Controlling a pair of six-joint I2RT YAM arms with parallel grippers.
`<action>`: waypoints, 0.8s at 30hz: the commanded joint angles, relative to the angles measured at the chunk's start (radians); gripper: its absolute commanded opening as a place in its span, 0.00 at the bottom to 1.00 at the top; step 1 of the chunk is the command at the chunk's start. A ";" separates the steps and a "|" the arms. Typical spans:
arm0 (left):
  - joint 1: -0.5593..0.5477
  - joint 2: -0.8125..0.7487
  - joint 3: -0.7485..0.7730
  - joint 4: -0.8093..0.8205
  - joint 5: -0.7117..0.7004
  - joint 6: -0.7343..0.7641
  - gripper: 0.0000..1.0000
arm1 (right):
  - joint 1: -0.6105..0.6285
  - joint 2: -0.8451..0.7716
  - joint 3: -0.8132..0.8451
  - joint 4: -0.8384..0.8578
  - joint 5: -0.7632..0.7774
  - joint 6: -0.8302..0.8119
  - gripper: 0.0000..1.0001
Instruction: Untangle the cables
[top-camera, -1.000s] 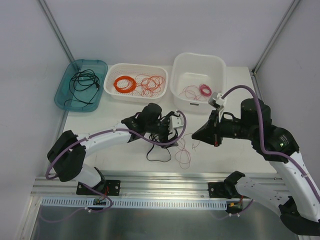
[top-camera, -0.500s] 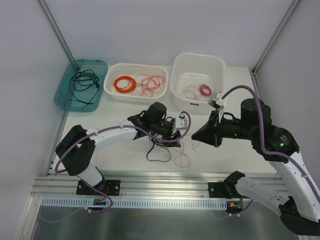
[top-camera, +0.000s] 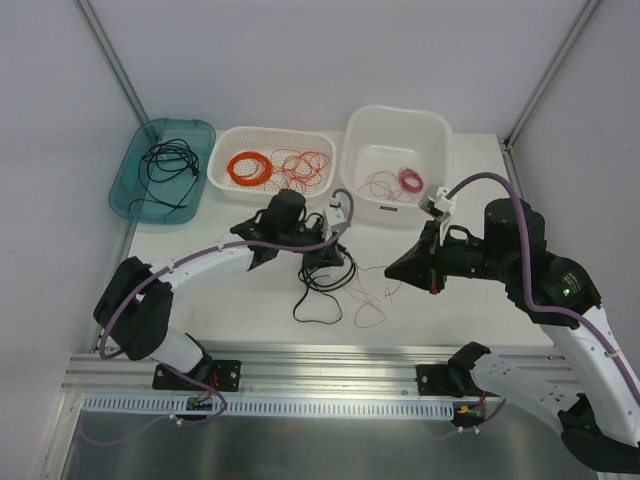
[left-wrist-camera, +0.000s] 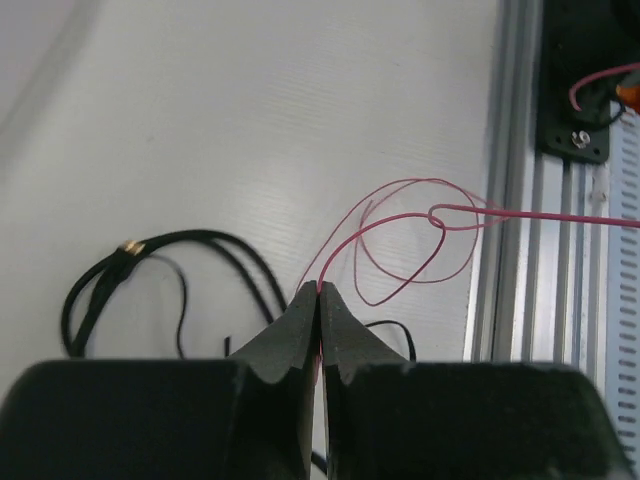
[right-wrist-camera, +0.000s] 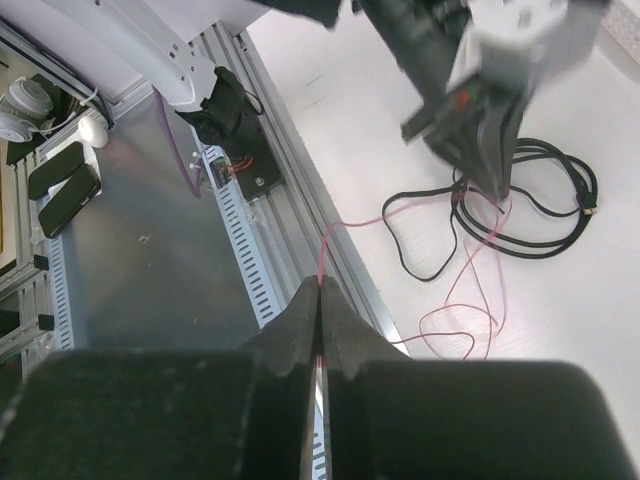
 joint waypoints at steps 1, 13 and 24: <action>0.120 -0.150 -0.027 0.016 -0.056 -0.159 0.00 | -0.001 -0.020 0.042 0.009 0.028 -0.016 0.01; 0.647 -0.476 -0.009 -0.215 -0.539 -0.348 0.00 | -0.002 -0.046 0.048 -0.022 0.159 -0.050 0.01; 1.039 -0.497 0.057 -0.289 -0.469 -0.569 0.00 | -0.006 -0.081 0.041 -0.055 0.416 -0.044 0.01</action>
